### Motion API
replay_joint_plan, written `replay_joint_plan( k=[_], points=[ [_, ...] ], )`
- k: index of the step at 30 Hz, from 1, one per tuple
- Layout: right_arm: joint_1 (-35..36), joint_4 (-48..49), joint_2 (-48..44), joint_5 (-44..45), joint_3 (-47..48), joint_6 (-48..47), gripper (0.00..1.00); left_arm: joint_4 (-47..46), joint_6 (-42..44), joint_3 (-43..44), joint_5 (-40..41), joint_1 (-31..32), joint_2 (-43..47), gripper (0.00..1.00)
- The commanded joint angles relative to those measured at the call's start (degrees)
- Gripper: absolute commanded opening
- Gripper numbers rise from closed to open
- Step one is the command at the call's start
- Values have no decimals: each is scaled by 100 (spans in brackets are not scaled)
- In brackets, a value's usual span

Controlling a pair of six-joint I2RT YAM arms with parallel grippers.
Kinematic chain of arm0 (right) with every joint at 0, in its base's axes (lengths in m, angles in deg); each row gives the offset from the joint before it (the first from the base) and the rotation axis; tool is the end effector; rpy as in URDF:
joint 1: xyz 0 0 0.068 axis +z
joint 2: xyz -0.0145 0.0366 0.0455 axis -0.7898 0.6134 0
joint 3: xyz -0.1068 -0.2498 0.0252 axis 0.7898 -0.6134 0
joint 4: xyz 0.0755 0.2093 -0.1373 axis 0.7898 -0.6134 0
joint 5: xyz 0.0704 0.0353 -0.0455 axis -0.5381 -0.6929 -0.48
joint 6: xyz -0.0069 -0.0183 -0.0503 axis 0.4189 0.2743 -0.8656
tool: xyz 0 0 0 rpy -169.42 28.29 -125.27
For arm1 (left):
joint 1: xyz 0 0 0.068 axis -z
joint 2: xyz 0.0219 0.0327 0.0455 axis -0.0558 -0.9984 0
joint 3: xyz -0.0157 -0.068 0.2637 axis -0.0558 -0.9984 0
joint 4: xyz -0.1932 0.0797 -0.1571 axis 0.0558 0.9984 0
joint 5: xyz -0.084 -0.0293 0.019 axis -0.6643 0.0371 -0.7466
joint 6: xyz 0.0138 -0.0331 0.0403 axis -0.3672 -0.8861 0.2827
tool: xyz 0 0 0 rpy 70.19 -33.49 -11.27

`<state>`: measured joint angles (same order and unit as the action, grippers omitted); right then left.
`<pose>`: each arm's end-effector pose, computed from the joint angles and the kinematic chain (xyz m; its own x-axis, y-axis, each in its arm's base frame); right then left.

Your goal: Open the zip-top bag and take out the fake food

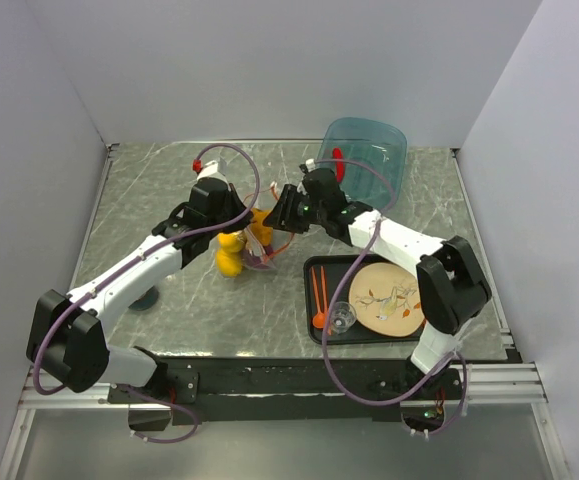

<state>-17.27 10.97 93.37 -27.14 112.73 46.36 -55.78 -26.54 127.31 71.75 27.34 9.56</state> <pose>0.3205 0.2367 0.2594 -0.8316 0.2275 -0.5066 -0.2520 0.6584 0.7093 0.2706 -0.1547 0.2982 -0.5881 -0.4322 -0.6836 0.0224 0.8362 -0.5479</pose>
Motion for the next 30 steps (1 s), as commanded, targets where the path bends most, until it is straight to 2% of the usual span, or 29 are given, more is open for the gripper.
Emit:
replay_joint_plan(
  k=[1,3,4,6,20,23,24,27,30],
  points=[
    [122,-147,108,309,489,-109,50,-261,42,79,-13,4,43,1],
    [193,-244,143,572,481,-197,58,-296,42,61,-13,22,8,1],
    [202,-210,126,617,428,-206,66,-296,51,52,-13,39,-9,1],
    [211,-78,143,566,297,-154,74,-296,51,44,-4,48,-36,1],
    [237,80,838,197,420,22,73,-367,-10,-27,-4,110,-132,1],
    [246,344,785,143,279,127,66,-340,-10,-36,31,127,-141,1],
    [246,344,724,152,270,136,56,-332,-2,-44,40,127,-141,1],
    [237,309,549,196,322,67,42,-332,-2,-44,31,127,-167,1],
    [246,169,347,284,393,-48,34,-332,-10,-1,-13,136,-194,1]
  ],
)
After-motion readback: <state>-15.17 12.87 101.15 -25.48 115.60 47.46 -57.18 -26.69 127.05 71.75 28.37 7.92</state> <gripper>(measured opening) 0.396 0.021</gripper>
